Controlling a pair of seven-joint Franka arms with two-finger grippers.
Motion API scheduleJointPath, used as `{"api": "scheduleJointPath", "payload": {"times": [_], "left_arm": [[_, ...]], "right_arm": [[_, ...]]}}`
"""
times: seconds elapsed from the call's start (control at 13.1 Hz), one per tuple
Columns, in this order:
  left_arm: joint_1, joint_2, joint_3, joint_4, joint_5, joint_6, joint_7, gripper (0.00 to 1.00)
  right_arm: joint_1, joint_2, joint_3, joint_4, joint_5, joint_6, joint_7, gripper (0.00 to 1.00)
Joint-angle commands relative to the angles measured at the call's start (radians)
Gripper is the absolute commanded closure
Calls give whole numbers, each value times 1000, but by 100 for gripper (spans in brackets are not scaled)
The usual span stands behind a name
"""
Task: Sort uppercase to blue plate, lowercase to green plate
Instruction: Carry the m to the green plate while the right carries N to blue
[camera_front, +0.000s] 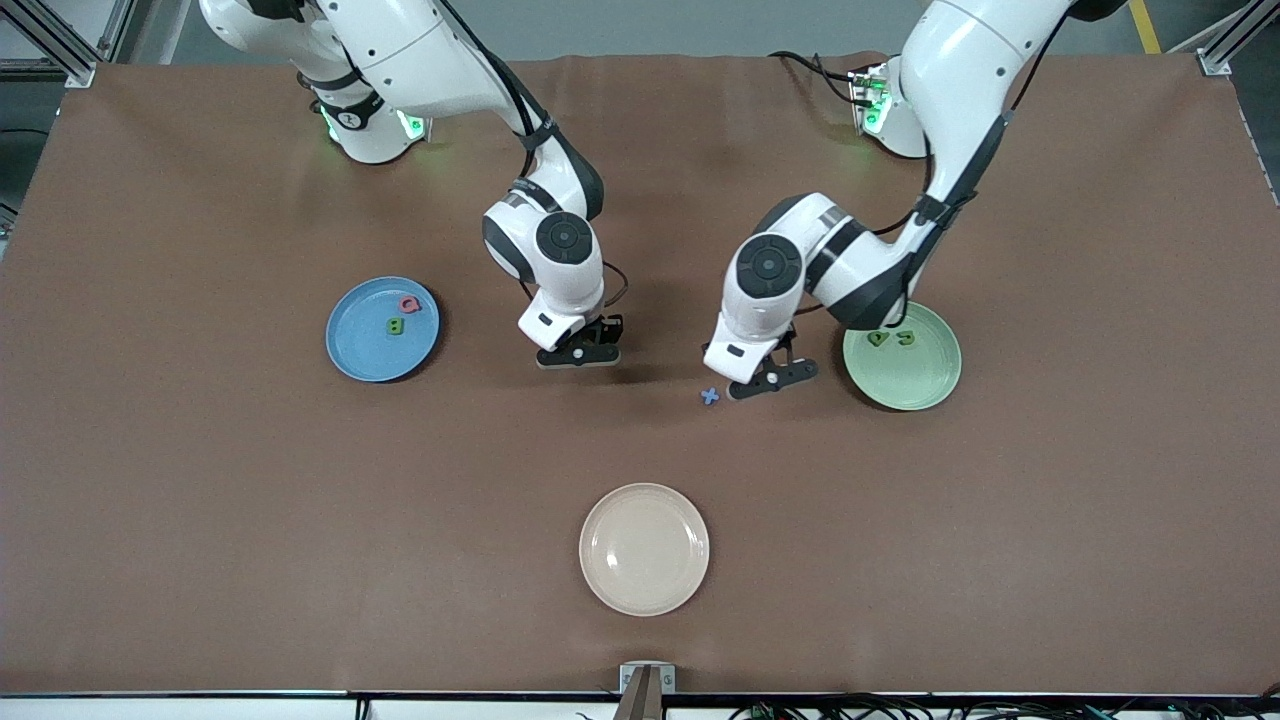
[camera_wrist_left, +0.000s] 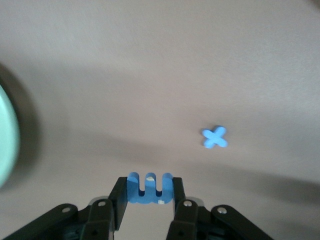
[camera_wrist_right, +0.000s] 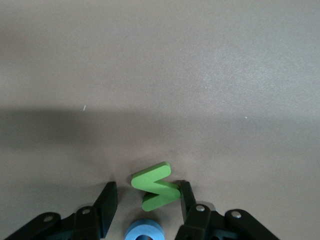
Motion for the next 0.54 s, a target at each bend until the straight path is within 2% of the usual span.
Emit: {"api": "scheduleJointPath", "payload": {"times": [0.0, 0.15, 0.31, 0.38, 0.46], "left_arm": [[170, -65, -99, -97, 3, -2, 192, 97], [313, -88, -168, -169, 20, 7, 304, 97], [440, -102, -223, -243, 42, 33, 419, 97], [491, -107, -241, -269, 63, 57, 441, 97], [534, -107, -251, -297, 106, 88, 450, 97]], "right_arm": [[-8, 4, -3, 1, -25, 11, -19, 43], [-11, 4, -6, -1, -25, 11, -20, 49], [-12, 4, -9, -6, -25, 10, -20, 61], [-18, 4, -10, -6, -23, 8, -19, 71], [-22, 4, -10, -6, -22, 5, -13, 89]]}}
